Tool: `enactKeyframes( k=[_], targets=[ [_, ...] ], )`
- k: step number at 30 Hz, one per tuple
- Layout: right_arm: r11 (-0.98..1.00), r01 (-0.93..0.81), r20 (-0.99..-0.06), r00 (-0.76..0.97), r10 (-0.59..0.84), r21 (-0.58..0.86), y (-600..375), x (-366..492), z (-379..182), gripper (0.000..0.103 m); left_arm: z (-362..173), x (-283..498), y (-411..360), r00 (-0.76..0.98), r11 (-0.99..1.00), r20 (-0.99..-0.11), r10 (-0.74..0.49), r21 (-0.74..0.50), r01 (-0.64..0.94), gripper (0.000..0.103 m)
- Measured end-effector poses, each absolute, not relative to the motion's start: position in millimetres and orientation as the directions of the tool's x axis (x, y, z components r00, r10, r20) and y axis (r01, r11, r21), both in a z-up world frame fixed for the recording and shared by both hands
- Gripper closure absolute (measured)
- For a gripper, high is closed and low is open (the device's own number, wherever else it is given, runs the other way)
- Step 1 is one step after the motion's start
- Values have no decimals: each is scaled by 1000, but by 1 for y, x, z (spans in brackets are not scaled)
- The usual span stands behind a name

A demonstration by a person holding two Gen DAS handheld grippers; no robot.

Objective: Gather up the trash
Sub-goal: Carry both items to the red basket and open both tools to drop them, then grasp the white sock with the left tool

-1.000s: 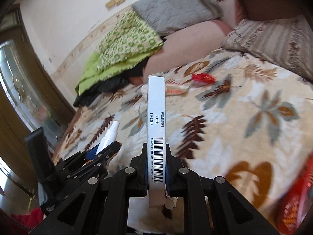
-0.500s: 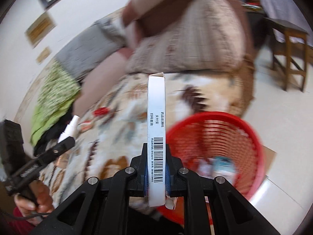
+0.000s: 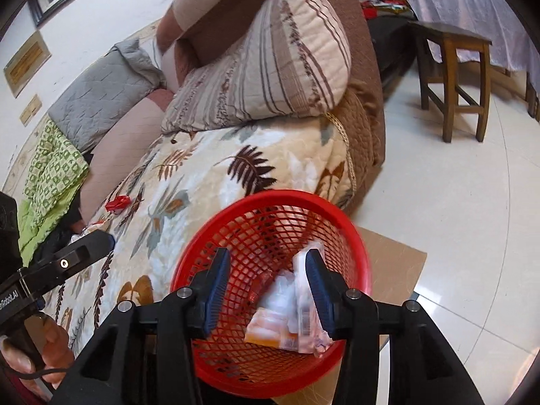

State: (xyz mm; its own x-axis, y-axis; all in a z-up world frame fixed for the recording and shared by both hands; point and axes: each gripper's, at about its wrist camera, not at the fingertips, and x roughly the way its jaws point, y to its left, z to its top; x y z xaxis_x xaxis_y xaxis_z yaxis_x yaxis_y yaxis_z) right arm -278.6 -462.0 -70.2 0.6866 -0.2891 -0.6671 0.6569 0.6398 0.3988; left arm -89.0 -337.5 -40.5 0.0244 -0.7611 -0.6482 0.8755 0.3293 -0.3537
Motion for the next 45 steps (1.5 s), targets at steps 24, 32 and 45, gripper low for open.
enactKeyframes(
  k=[24,32,45],
  targets=[
    [885,139,-617,764,189,444,-283,-39,-47,40,-46,105,-56,519,876,-723,-456,-259,408,34],
    [873,142,-612,764,203,467,-260,8,-78,40,-47,202,-55,600,928,-722,-346,-167,334,33],
    [880,82,-609,752,253,467,-275,27,-90,40,-119,336,-109,543,950,-796,-268,-125,287,69]
  ],
)
